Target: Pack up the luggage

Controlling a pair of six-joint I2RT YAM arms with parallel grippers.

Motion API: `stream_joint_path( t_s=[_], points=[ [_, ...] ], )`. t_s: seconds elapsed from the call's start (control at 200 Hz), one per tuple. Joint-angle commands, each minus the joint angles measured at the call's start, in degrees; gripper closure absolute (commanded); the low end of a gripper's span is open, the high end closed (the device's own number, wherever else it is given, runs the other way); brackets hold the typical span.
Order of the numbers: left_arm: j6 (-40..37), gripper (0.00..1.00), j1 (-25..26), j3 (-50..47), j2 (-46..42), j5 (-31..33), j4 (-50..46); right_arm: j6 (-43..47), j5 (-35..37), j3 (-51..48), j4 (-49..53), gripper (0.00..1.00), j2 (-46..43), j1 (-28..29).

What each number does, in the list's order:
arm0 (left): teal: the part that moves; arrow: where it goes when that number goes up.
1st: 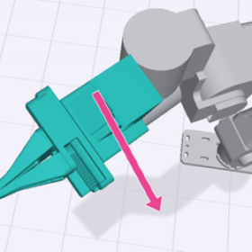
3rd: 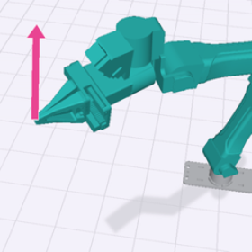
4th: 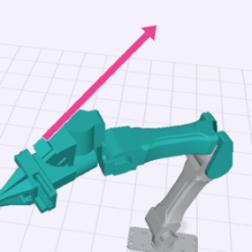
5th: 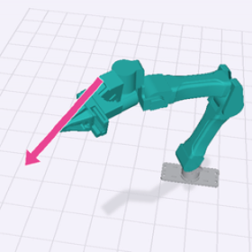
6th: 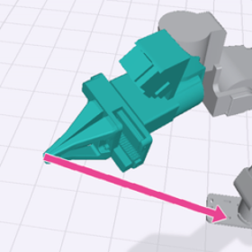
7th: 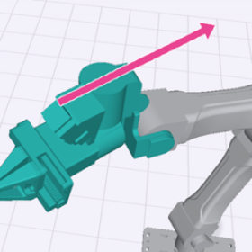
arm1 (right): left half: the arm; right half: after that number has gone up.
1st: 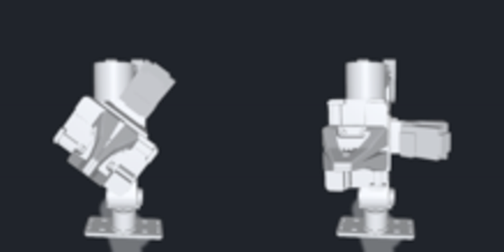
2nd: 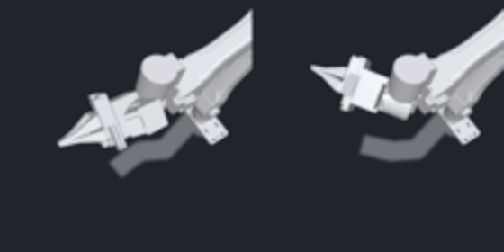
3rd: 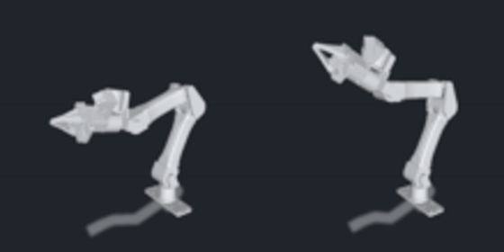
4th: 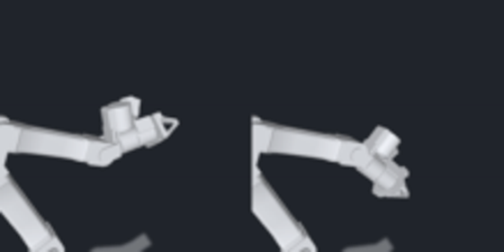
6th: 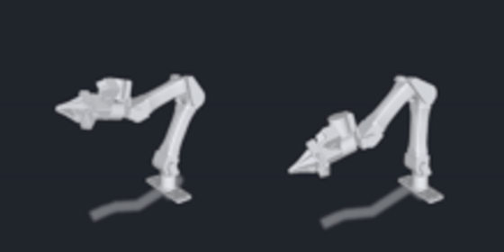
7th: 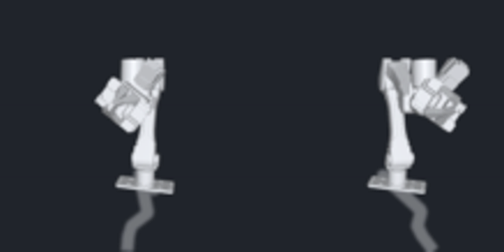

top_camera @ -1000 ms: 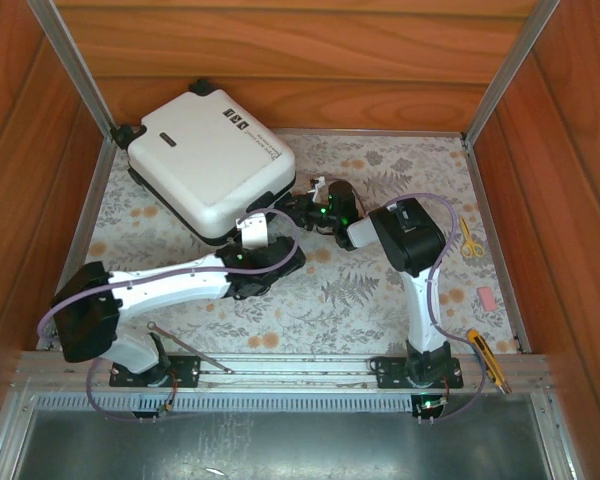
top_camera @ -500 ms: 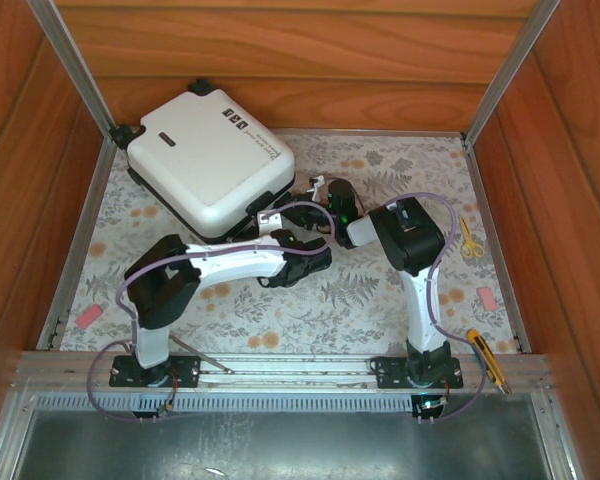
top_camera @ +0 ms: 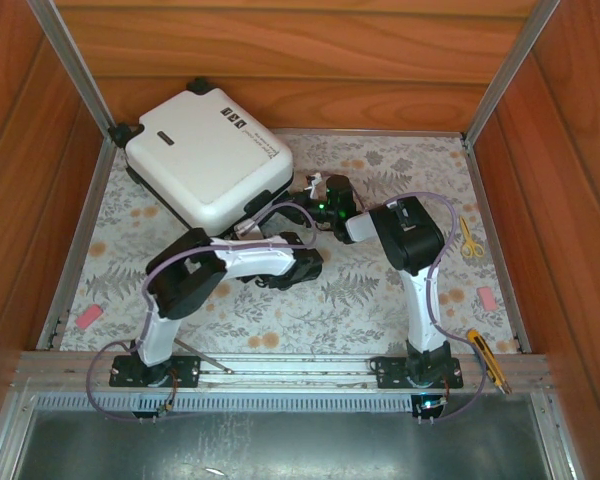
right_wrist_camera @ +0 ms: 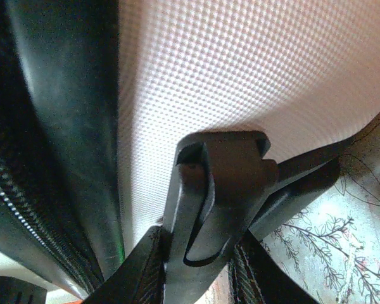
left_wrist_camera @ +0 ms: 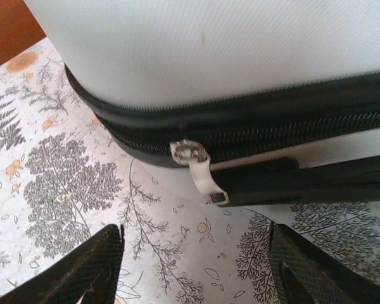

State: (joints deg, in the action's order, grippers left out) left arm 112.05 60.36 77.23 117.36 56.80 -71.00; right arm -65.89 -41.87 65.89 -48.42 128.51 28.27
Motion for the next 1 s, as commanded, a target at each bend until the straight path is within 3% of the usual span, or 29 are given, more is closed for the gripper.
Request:
stream_joint_path(
  t_s=[0.0, 0.505, 0.705, 0.995],
  points=[
    [6.76, 0.36, -0.77, 2.3, 3.13, -0.15, -3.88, 7.32, 0.89, -0.06, 6.66, 1.0, 2.47, 0.93],
    [9.66, 0.43, -3.68, 3.89, 4.63, 4.63, -3.88, 10.96, 0.17, 0.91, 11.52, 1.0, 1.13, 0.85],
    [9.59, 0.57, -5.24, 4.76, 5.33, 4.95, -3.79, 10.52, -0.29, 0.04, 10.66, 1.0, 1.57, 0.91],
    [9.41, 0.61, -6.07, 6.51, 6.51, 3.75, -3.7, 10.96, -0.92, -0.41, 10.63, 1.0, 1.53, 0.92]
  ],
)
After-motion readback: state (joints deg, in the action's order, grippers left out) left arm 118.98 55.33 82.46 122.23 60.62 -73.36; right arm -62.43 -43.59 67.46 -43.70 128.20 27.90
